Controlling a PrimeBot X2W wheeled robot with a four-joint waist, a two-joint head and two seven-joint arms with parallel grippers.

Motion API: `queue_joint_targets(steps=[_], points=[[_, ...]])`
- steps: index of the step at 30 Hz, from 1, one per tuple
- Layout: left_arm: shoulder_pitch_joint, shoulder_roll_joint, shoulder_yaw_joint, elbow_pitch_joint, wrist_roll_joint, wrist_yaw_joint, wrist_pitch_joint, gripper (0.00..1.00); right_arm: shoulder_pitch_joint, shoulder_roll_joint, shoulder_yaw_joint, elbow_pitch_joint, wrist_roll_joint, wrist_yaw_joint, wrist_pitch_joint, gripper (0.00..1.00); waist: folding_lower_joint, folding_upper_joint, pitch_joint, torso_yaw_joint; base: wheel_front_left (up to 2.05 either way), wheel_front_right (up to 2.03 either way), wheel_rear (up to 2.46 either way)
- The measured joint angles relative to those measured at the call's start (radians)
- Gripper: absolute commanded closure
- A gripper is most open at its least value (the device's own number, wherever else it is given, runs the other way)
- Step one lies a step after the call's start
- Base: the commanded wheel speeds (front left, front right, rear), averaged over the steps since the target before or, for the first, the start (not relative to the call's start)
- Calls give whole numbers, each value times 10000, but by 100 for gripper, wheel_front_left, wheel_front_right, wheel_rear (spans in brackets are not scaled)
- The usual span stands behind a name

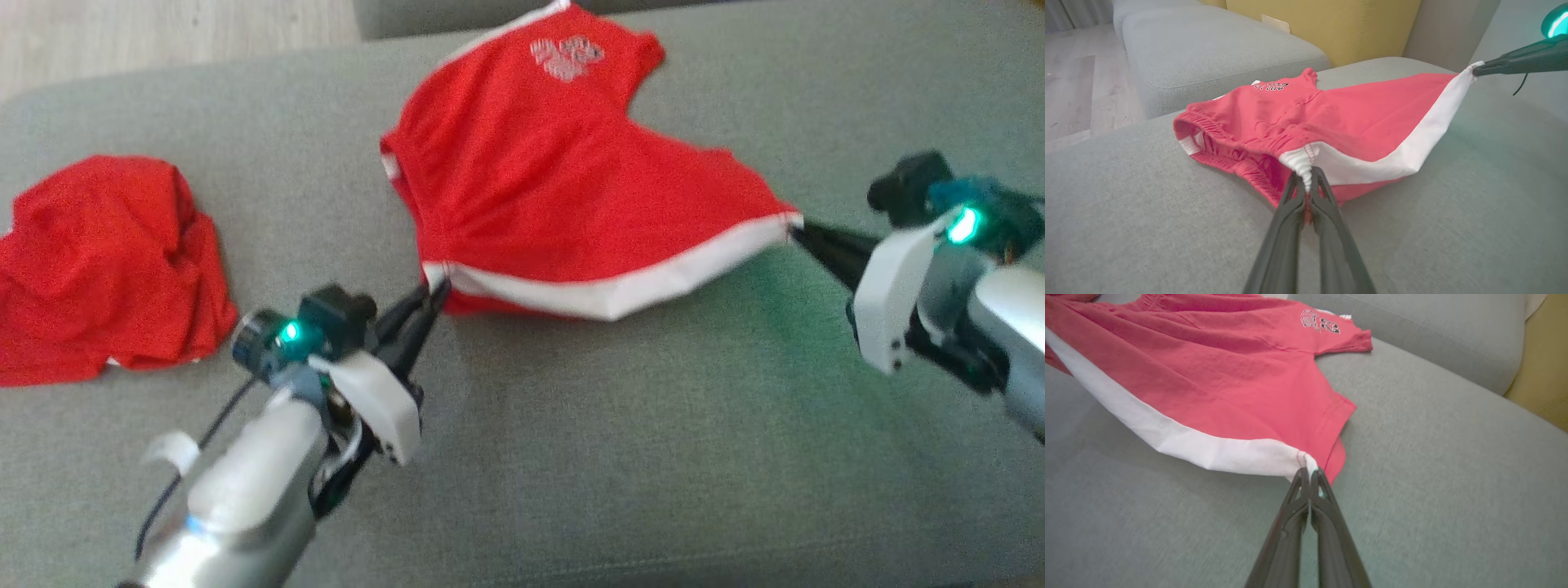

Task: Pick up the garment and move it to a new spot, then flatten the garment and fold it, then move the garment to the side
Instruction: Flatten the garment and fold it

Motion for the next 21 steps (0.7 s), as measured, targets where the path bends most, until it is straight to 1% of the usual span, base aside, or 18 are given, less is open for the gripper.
queue_joint_targets(steps=[8, 11, 14, 17, 21], points=[[1518, 198, -485, -744, -236, 0, 2, 100, 1401, -1099, 171, -1499, 846, 0, 1388, 100, 0, 0, -1048, 40, 0, 0, 0], [2164, 278, -604, -1001, -447, 4, 10, 100, 1931, -1657, 184, -2261, 821, 0, 2029, 100, 0, 0, -1445, 64, 0, 0, 0], [2757, 357, -786, -1457, -504, 36, 230, 100, 2535, -2270, 199, -2987, 1367, 0, 2458, 100, -1, 1, -1735, 116, 0, 0, 0], [3080, 458, -855, -1988, -546, 197, 391, 100, 2853, -2798, 255, -3467, 1538, 0, 2690, 100, -1, 1, -1792, 181, 0, 0, 0], [3101, 625, -859, -2500, -548, 364, 621, 100, 2787, -3035, 69, -3651, 1599, 0, 2688, 100, -1, 1, -1689, 287, 0, 0, 0]])
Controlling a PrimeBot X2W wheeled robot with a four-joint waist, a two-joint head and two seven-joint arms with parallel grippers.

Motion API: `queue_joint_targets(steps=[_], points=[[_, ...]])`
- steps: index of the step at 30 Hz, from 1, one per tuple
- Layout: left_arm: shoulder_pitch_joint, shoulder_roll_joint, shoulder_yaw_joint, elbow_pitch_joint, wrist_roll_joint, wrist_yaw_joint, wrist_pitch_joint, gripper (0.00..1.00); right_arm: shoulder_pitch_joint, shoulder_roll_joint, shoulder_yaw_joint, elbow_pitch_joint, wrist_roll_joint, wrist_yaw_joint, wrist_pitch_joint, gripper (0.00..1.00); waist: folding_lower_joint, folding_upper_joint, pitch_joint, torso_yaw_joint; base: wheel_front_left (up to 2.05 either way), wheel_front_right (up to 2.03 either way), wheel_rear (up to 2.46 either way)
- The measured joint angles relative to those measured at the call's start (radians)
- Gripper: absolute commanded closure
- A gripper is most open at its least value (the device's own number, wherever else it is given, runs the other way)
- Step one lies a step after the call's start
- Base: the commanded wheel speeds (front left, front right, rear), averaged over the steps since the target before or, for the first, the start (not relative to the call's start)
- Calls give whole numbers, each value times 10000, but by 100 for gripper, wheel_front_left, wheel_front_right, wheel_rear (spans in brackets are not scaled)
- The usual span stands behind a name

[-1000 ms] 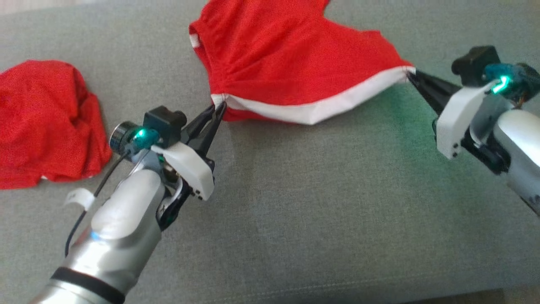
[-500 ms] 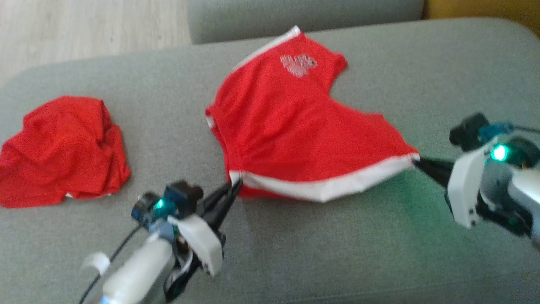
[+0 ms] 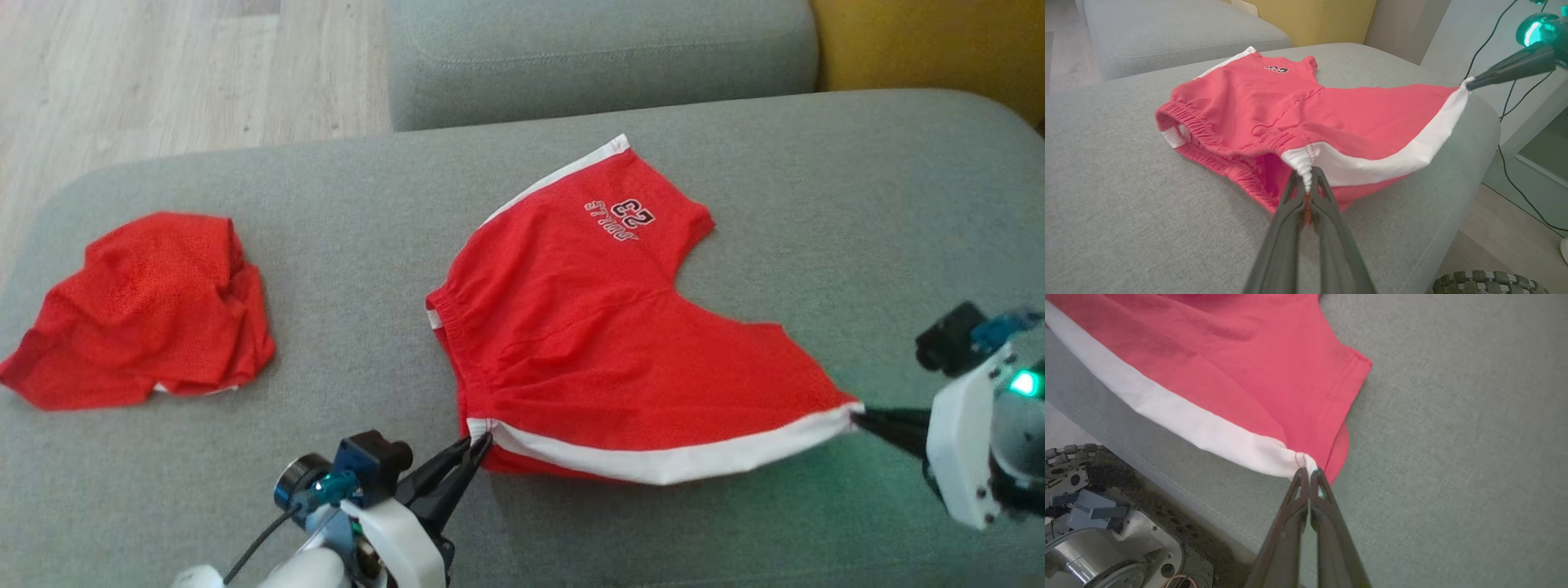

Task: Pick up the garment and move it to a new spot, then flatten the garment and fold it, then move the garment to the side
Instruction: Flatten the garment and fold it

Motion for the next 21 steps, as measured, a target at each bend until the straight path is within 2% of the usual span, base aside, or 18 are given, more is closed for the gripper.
queue_joint_targets(steps=[6, 11, 21], points=[[-429, 29, 199, -337, 0, 138, 33, 100, -841, 86, -594, 127, -211, 0, 2, 100, 0, 0, 434, 219, 0, 0, 0], [-1402, -56, 520, -500, 0, 182, 33, 100, -1872, 483, -1080, 583, -589, 0, 36, 100, 0, 0, 918, 440, 0, 0, 0], [-2948, -698, 886, 36, -100, 265, -17, 100, -3810, 1229, -1308, 1854, -1172, 0, 165, 100, 1, 0, 2067, 1017, 0, 0, 0]])
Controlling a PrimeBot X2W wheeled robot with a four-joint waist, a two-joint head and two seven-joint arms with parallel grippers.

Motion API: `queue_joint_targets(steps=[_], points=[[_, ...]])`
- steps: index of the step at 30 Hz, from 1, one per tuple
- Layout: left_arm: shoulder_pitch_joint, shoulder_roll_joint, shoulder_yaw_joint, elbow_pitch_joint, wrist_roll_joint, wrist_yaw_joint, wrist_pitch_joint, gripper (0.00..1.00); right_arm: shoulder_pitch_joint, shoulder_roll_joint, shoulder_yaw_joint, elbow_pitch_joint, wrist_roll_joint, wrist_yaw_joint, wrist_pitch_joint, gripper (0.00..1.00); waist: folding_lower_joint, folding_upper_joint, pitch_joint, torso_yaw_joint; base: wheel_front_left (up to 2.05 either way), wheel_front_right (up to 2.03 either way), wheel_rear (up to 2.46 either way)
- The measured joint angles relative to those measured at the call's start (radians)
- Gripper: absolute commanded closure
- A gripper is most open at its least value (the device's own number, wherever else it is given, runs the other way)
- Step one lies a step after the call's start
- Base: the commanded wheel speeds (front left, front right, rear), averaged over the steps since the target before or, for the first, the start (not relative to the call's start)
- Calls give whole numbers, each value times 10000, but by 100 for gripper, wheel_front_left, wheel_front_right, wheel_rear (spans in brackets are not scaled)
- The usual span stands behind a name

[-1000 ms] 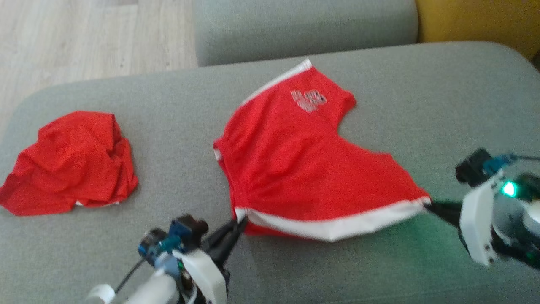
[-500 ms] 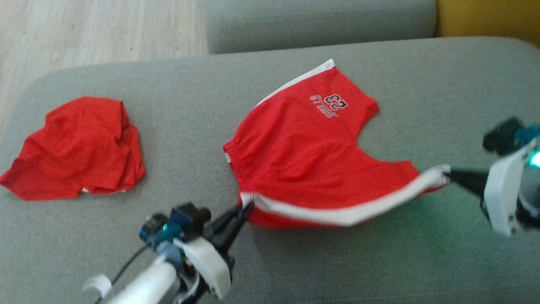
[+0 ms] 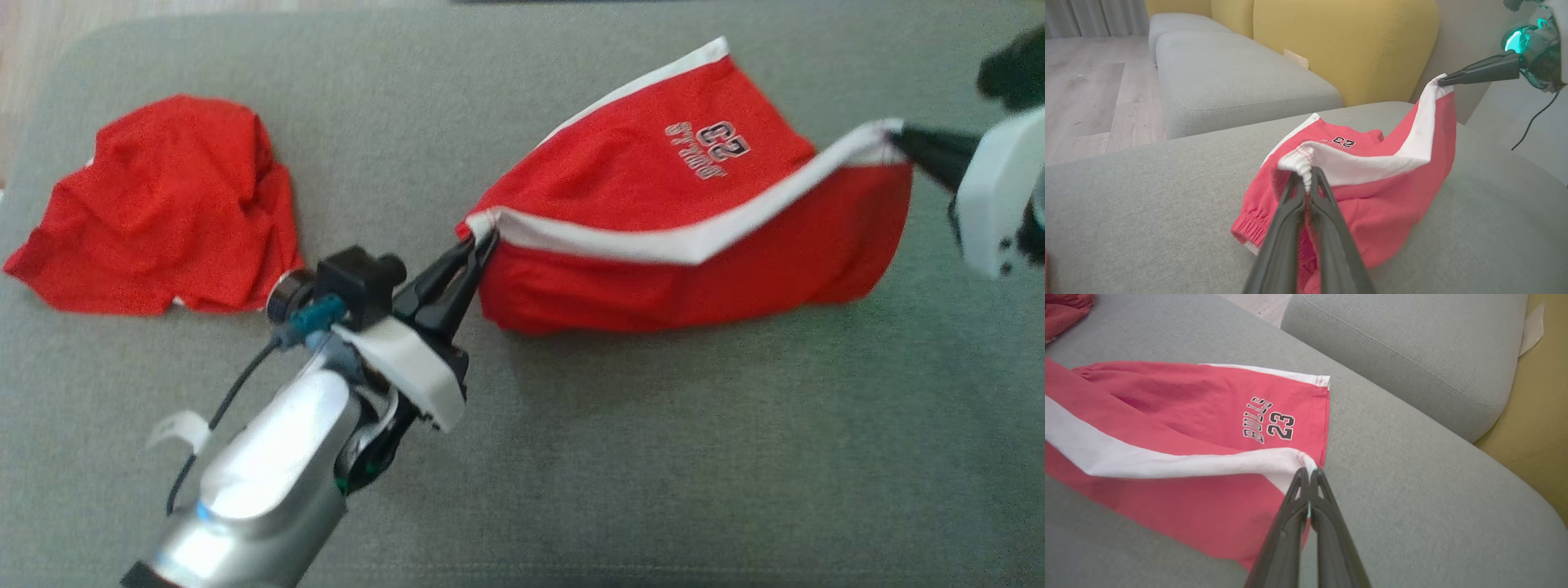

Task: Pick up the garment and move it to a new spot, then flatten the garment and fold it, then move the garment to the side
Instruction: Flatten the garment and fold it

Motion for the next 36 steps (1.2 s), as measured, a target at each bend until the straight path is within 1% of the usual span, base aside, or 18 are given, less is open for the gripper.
queue_joint_targets(steps=[5, 12, 16, 18, 24, 26, 31, 36], points=[[-613, -274, 109, 433, 0, -2, -98, 100, -813, 198, 44, 529, -144, 0, 88, 100, 0, 0, 514, 236, 0, 0, 0], [-1661, -711, 111, 1310, 35, -115, -280, 100, -2177, 591, 579, 1499, -798, 0, 67, 100, 0, 0, 1432, 558, 0, 0, 0], [-2075, -918, 123, 1825, 50, -198, -395, 100, -2778, 859, 840, 2046, -988, 0, -228, 100, 0, 0, 1868, 718, 0, 0, 0], [-2275, -1049, 128, 2132, 105, -201, -435, 100, -3103, 1064, 1074, 2351, -1310, 0, -451, 100, 0, 0, 2109, 812, 0, 0, 0], [-2531, -1296, 284, 2566, 138, -205, -522, 100, -3496, 1317, 1287, 3037, -1511, 0, -901, 100, 0, 0, 2453, 915, 0, 0, 0], [-2685, -1365, 328, 2617, 188, -282, -523, 100, -3631, 1365, 1310, 3275, -1522, 0, -1060, 100, 0, -1, 2552, 945, 0, 0, 0], [-2907, -1561, 616, 2656, 343, -280, -533, 100, -3846, 1578, 1354, 3689, -1590, 0, -1371, 100, 0, -1, 2762, 1027, 0, 0, 0], [-2907, -1674, 775, 2644, 550, -293, -533, 100, -3871, 1607, 1363, 4034, -1810, 0, -1605, 100, 1, -1, 2901, 1122, 0, 0, 0]])
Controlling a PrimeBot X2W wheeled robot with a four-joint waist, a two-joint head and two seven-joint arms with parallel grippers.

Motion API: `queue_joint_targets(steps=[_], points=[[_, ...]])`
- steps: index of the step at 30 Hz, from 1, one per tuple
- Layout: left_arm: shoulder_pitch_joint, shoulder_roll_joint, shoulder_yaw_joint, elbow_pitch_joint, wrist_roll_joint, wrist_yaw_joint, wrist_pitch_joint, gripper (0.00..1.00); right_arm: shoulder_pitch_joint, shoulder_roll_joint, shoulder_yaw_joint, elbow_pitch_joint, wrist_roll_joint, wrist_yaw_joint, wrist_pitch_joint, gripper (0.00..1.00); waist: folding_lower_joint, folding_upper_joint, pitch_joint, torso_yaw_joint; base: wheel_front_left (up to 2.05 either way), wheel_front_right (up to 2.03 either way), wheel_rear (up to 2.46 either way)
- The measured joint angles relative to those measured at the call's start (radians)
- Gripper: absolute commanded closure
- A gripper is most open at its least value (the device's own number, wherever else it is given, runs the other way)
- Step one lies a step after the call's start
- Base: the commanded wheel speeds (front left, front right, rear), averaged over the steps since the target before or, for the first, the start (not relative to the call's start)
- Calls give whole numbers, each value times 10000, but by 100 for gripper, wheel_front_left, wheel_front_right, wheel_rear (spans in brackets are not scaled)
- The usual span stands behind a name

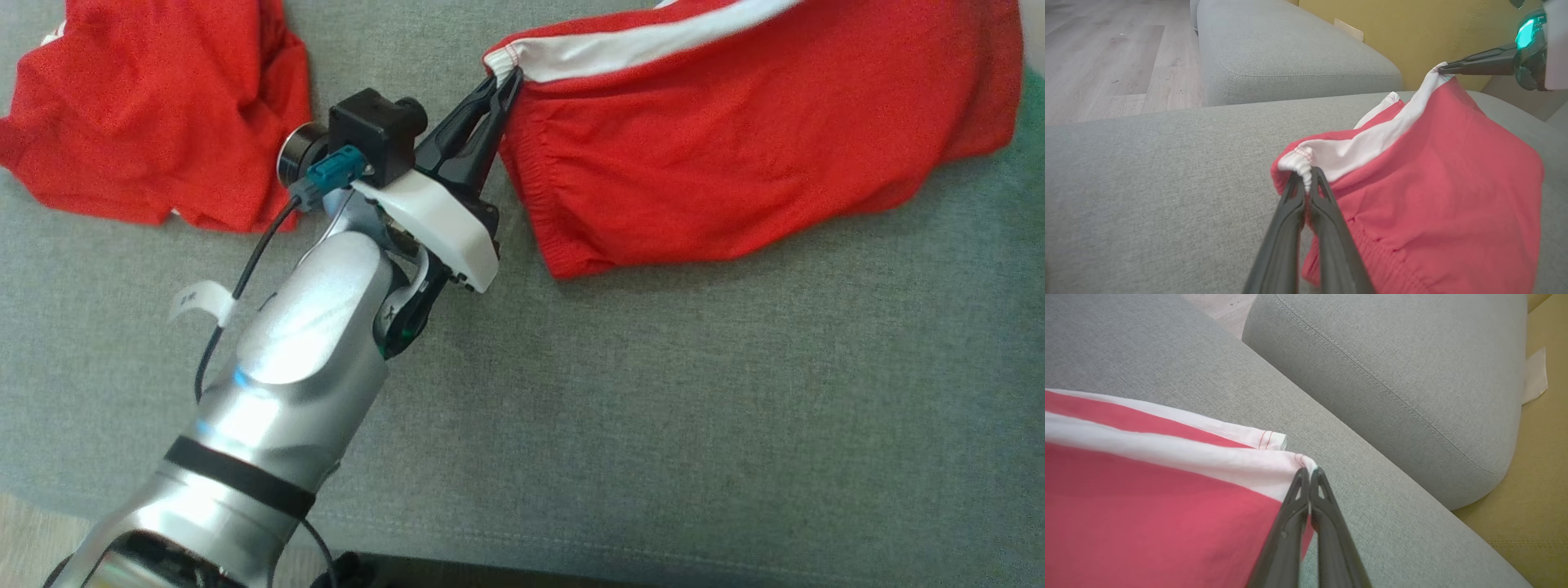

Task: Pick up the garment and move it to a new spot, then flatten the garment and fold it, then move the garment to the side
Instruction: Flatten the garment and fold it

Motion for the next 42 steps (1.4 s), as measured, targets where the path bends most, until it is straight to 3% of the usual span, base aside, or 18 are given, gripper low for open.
queue_joint_targets(steps=[4, 5, 6, 7, 21, 31, 36, 38, 42], points=[[0, -111, 153, 6, 125, -75, 0, 100, -8, 121, 6, 295, -15, 0, -176, 100, 0, 0, 65, 32, 0, 0, 0], [0, -140, 178, 19, 142, -75, 0, 91, -13, 176, 6, 393, -2, 0, -207, 85, 0, 0, 75, 28, 0, 0, 0], [0, -159, 211, 56, 174, -75, 0, 15, -12, 255, 6, 493, 79, 0, -219, 0, 0, 0, 78, 19, 0, 0, 0], [0, -169, 244, 102, 209, -73, -2, 0, -11, 314, 12, 548, 125, 0, -221, 0, 0, 0, 73, 5, 0, 0, 0], [347, -205, 936, 318, 568, -77, -2, 0, 174, 675, -274, 1718, 1034, 0, -1962, 0, 0, 0, -832, -384, 0, 0, 0], [1560, -56, 2027, -529, 813, 150, -2, 0, 1633, 1624, -1011, 1615, 2036, 0, -4151, 0, 0, 0, -1998, -913, 0, 0, 0], [2484, -6, 2911, -1567, 913, 418, -2, 0, 2524, 2017, -1789, 1170, 2359, 0, -4671, 0, 0, 1, -2687, -1281, 0, 0, 0], [2932, -6, 3248, -1987, 1003, 497, -2, 0, 3001, 2142, -2543, 966, 2351, 0, -4683, 0, 0, 1, -2935, -1424, 0, 0, 0], [3730, -8, 3733, -2545, 1250, 577, -2, 0, 3943, 2232, -4426, 226, 1081, 0, -4694, 0, 0, 1, -3380, -1683, 0, 0, 0]])
